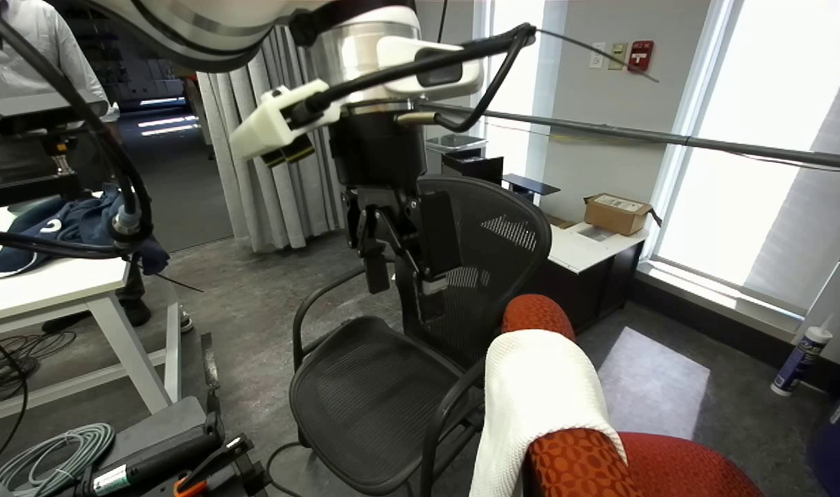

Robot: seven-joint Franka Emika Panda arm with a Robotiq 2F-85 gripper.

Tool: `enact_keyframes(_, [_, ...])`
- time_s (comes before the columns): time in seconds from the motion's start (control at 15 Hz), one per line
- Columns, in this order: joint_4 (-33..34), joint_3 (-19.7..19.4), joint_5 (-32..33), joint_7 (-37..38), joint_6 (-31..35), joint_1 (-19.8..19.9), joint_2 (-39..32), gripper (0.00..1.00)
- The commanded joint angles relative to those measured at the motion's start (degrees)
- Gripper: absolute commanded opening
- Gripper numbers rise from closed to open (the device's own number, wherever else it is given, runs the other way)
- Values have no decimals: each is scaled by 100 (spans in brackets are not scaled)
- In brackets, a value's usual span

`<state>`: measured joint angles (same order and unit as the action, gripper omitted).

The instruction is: Remove the white towel from the backrest of the brown chair and place it on the seat of the black chair

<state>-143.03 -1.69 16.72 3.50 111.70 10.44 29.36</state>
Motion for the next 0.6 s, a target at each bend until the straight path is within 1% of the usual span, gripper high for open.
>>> enact_keyframes(0.0, [-28, -83, -4, 101, 123, -87, 21, 100])
enact_keyframes(0.13, [-37, -103, -102, 146, 152, -100, 24, 100])
enact_keyframes(0.2, [787, -86, 16, -507, 331, -323, -1146, 100])
enact_keyframes(0.33, [1033, -101, 2, -935, 532, -448, -1458, 100])
enact_keyframes(0.53, [1813, -84, -23, -1626, 799, -649, -2447, 100])
